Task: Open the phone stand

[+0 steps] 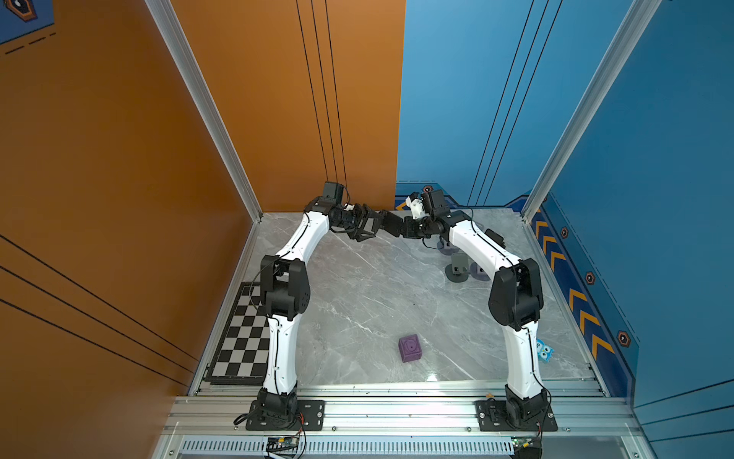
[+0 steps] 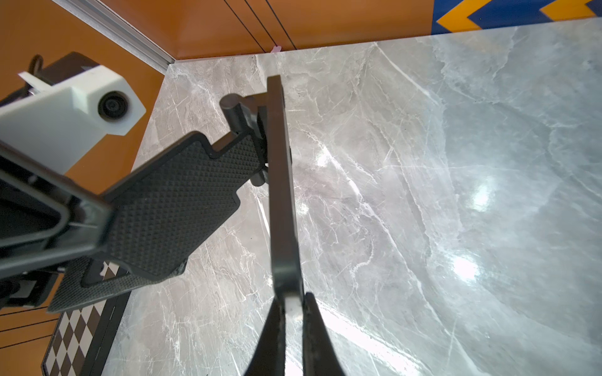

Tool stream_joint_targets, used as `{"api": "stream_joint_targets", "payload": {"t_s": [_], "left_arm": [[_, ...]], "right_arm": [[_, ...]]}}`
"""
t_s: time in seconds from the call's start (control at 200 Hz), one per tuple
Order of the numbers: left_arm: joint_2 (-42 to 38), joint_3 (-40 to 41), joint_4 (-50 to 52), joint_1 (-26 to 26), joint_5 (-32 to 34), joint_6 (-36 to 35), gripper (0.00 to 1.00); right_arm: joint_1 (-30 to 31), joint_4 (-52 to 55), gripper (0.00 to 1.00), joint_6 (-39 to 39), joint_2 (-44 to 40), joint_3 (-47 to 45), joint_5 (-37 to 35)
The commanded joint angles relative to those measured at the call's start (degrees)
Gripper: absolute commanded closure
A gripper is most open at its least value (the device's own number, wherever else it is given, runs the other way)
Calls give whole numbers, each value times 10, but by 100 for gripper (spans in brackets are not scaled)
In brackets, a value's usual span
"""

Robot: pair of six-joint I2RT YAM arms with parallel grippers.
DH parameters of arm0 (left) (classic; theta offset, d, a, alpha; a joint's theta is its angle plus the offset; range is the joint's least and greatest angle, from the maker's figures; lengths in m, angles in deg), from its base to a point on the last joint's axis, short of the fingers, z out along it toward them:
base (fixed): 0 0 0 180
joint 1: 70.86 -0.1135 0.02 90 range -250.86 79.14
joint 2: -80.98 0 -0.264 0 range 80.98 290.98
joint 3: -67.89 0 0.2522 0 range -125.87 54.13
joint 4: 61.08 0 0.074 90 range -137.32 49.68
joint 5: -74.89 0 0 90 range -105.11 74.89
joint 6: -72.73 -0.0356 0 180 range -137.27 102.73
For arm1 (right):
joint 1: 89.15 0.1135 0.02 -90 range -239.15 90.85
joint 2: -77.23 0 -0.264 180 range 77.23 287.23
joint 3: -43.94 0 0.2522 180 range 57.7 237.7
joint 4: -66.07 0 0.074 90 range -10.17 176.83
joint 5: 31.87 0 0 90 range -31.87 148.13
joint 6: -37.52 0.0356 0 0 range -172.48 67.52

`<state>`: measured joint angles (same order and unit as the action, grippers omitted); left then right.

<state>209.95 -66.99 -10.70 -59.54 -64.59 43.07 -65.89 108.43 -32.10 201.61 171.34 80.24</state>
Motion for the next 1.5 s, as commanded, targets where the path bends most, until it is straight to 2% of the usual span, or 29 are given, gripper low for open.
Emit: {"api": "stream_joint_targets", "payload": {"t_s": [0.0, 0.05, 0.07, 0.22, 0.445, 0.6, 0.776, 0.946, 0.981, 1.191, 1.386, 1.431, 1.496], "left_arm": [[-24, 6, 34, 3, 30, -84, 18], [-26, 4, 34, 6, 36, -111, 15], [-27, 3, 34, 8, 39, -121, 9], [-34, -19, 35, 26, 83, -222, 0], [-67, -42, 34, 50, 224, -336, 2], [-61, -59, 34, 46, 249, -340, 0], [-67, -41, 35, 45, 238, -339, 9], [-82, -8, 34, 47, 236, -343, 13], [-83, -3, 35, 46, 235, -344, 20], [-81, 3, 35, 46, 233, -342, 37], [-69, -2, 34, 43, 226, -329, 87], [-66, -4, 33, 43, 222, -328, 92], [-65, -5, 34, 43, 223, -326, 95]], "right_arm": [[2, -18, 100, 18, -68, 25, -11], [5, -16, 100, 19, -75, 25, -9], [5, -15, 100, 19, -76, 25, -8], [12, 1, 100, 26, -78, 37, 5], [15, 17, 100, 19, -87, 32, 3], [14, 18, 100, 16, -97, 18, 2], [12, 18, 100, 15, -98, 16, 1], [10, 18, 100, 15, -95, 20, 1], [9, 17, 100, 15, -94, 20, 1], [9, 14, 100, 17, -94, 22, 3], [9, 15, 100, 17, -95, 21, 4], [9, 15, 100, 17, -95, 21, 5], [9, 15, 100, 18, -94, 21, 6]]}}
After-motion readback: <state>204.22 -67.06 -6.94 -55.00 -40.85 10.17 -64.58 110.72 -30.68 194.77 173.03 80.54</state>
